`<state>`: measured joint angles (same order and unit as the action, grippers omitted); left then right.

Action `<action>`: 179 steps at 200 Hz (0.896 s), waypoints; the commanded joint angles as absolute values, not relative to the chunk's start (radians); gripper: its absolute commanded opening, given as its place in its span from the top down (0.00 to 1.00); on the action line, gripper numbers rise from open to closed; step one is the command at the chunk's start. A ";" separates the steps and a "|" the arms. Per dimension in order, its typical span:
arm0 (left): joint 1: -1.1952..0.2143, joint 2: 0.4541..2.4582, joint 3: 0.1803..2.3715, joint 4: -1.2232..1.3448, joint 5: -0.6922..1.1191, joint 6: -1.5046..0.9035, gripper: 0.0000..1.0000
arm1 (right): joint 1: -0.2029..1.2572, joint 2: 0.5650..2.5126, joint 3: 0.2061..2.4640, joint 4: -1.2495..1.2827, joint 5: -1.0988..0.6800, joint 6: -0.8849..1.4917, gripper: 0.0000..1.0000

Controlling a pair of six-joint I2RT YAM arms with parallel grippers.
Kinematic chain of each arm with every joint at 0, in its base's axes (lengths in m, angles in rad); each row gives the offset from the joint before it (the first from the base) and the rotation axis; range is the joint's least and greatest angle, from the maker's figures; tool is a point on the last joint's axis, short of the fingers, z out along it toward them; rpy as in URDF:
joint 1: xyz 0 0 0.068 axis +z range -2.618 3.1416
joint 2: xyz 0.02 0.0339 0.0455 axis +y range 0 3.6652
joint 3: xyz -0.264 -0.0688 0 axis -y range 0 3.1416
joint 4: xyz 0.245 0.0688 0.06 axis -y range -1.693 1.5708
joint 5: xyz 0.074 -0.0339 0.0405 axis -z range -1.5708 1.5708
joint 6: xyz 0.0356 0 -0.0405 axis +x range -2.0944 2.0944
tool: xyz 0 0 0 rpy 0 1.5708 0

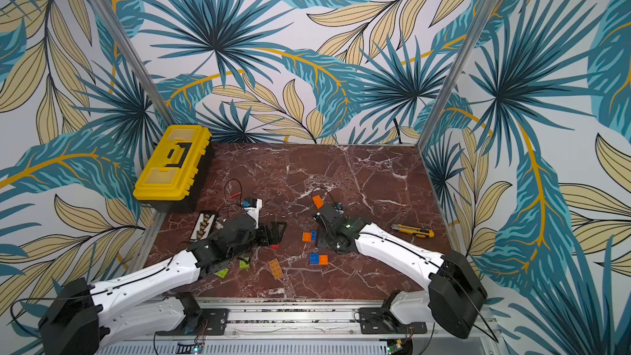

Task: Assemble the number 5 with lego
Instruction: Assemble the lego brick with the lego brick, then pick up the lego brick from the center of the board.

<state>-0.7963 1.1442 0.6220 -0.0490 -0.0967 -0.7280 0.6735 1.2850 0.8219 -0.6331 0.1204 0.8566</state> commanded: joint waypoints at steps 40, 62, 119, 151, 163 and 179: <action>-0.816 1.404 0.896 -0.077 0.169 -0.629 0.00 | 0.352 1.168 0.565 -0.584 -0.002 0.840 0.20; -0.835 1.468 0.955 -0.081 0.184 -0.602 0.00 | 0.311 1.160 0.535 -0.577 0.003 0.834 0.12; -0.856 1.557 1.048 -0.113 0.199 -0.573 0.00 | 0.259 1.154 0.512 -0.546 -0.008 0.825 0.09; -0.859 1.567 1.042 -0.108 0.205 -0.580 0.00 | 0.250 1.178 0.510 -0.528 -0.009 0.827 0.09; -0.860 1.569 1.042 -0.107 0.209 -0.580 0.00 | 0.245 1.186 0.514 -0.531 0.001 0.823 0.08; -0.860 1.574 1.045 -0.106 0.213 -0.579 0.00 | 0.229 1.194 0.516 -0.532 0.011 0.813 0.08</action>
